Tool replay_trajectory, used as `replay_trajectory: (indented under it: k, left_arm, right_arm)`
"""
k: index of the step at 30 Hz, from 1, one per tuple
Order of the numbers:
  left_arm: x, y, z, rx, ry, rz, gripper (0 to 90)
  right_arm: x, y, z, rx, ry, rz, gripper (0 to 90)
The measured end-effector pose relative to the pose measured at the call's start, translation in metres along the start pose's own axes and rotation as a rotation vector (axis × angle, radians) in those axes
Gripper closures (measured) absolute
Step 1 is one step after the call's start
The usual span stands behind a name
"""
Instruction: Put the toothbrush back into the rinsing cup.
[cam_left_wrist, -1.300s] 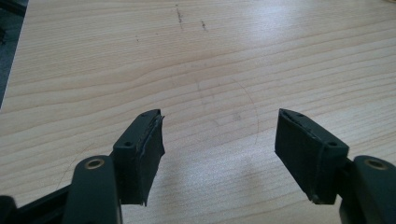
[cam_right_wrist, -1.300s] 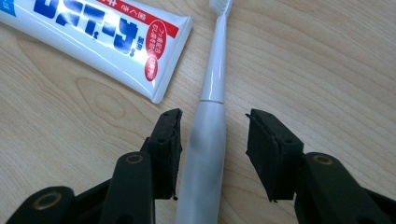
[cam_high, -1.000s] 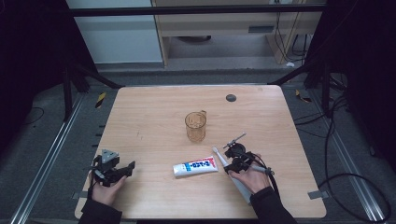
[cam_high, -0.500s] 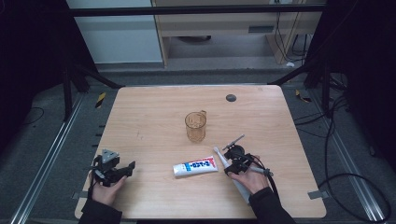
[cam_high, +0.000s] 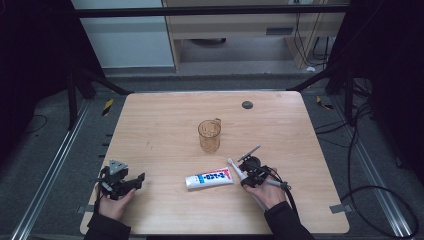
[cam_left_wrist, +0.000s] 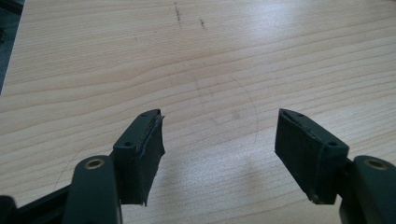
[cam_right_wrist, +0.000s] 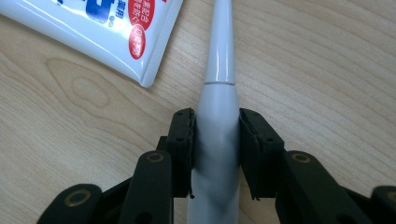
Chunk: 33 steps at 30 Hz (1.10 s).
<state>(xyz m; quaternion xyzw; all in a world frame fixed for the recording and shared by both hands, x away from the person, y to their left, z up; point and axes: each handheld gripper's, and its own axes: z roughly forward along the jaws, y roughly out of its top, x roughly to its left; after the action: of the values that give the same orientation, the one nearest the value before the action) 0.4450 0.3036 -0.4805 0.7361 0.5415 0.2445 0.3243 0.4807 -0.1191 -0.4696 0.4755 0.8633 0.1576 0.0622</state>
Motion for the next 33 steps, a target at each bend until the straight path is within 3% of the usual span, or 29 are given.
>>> replay_trajectory:
  k: [1,14,33]
  left_arm:
    - [0.000,0.000,0.000,0.000,0.000,0.000,31.7]
    - [0.000,0.000,0.000,0.000,-0.001,-0.001,31.7]
    - [0.000,0.000,0.001,0.000,0.000,-0.006,31.7]
  right_arm:
    - [-0.001,0.000,0.001,-0.007,-0.009,-0.013,67.0]
    - [-0.005,-0.003,-0.003,-0.011,0.019,0.025,67.4]
    - [-0.018,-0.006,-0.040,-0.186,0.037,0.061,67.7]
